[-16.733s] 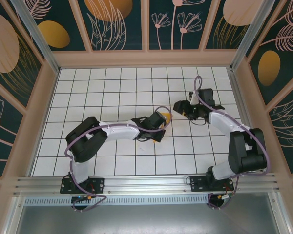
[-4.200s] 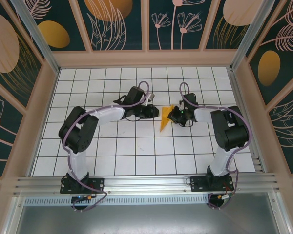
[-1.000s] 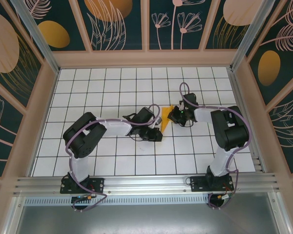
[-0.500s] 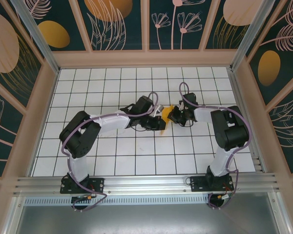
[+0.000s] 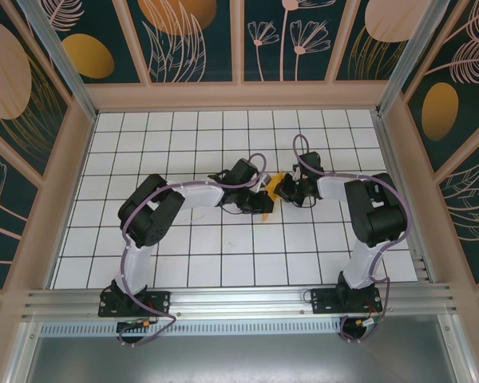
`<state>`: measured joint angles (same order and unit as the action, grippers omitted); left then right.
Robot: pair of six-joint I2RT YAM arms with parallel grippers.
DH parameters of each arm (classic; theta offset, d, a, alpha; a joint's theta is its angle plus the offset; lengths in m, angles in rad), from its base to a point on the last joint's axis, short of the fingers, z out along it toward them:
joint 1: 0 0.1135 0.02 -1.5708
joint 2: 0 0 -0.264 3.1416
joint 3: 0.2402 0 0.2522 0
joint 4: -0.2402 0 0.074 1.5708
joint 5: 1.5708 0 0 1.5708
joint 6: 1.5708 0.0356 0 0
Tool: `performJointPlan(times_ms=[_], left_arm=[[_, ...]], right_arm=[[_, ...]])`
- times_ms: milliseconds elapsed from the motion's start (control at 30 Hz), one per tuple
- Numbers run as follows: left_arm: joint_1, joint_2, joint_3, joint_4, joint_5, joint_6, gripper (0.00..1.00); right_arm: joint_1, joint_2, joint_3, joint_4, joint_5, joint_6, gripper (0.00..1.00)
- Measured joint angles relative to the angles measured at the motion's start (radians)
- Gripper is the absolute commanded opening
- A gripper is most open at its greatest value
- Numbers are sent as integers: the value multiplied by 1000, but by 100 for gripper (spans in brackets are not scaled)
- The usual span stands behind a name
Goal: Fold a paper plane with a square sheet of paper (fold left side to right side)
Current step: Fold the wing for the fifth time at the center of the table.
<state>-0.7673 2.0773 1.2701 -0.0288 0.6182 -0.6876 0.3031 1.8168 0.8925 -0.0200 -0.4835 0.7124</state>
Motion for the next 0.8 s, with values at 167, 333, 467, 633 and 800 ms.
performJointPlan(times_ms=[167,333,467,633,800], left_arm=[[0,20,-13,-1,-3,4,13],[0,25,-32,12,-3,4,13],[0,25,-36,18,-9,6,11],[-3,24,-43,27,-16,6,8],[-4,21,-53,41,-18,6,6]], right_arm=[[0,0,0,0,0,0,3],[0,-1,0,1,-3,0,3],[0,-7,3,-8,-3,-8,3],[-10,-72,5,-51,5,-34,0],[-31,-189,2,-61,4,-55,0]])
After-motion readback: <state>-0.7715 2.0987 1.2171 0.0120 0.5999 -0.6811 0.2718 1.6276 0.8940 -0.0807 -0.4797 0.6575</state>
